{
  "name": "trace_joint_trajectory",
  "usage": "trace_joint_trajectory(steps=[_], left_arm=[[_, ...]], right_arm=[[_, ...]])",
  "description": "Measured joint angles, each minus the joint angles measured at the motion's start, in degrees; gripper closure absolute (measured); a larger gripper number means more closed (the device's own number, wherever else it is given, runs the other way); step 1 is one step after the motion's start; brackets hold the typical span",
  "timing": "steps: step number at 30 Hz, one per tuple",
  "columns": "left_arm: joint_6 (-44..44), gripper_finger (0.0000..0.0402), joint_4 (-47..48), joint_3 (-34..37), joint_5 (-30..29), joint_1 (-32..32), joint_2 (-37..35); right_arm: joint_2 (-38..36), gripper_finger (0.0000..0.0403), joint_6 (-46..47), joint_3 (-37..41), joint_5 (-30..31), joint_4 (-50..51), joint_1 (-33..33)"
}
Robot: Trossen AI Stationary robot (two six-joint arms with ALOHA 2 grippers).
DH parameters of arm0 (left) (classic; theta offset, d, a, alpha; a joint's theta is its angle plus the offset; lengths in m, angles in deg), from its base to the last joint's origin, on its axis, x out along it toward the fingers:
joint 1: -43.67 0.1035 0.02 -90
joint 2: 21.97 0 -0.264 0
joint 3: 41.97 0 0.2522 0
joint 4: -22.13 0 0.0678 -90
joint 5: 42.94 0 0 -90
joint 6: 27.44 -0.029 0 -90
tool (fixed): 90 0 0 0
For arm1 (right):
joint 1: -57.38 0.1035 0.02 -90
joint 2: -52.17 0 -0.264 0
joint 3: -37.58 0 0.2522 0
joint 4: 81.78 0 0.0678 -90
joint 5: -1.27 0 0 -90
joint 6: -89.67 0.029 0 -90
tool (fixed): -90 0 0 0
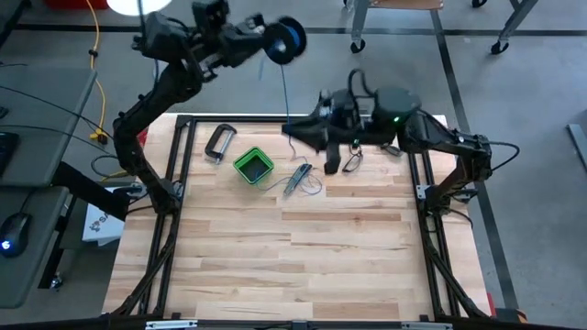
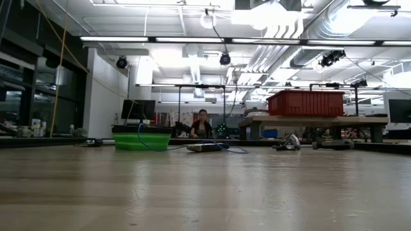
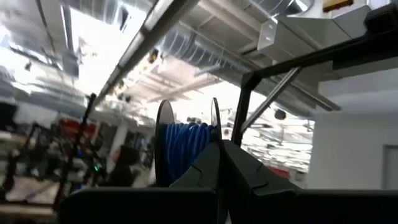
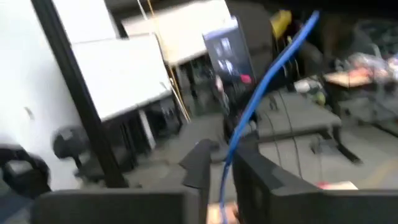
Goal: Coil cords
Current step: Coil the blue wire onto the spool
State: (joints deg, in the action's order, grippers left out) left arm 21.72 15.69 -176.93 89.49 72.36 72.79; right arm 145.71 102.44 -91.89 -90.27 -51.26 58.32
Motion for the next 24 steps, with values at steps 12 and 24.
trace_joint_trajectory(steps=[12,24], left_arm=[[-5.18,0.0401,0.30,-0.01,-1.01,0.65,-3.73],[-6.06,0.0401,0.70,0.06,-2.15,0.60,-4.11]], right_arm=[[0.07,0.0210,-10.21,-0.03,13.83,4.40,-0.05],[0.76,0.0214,-13.91,-0.05,16.23,5.44,-1.70]])
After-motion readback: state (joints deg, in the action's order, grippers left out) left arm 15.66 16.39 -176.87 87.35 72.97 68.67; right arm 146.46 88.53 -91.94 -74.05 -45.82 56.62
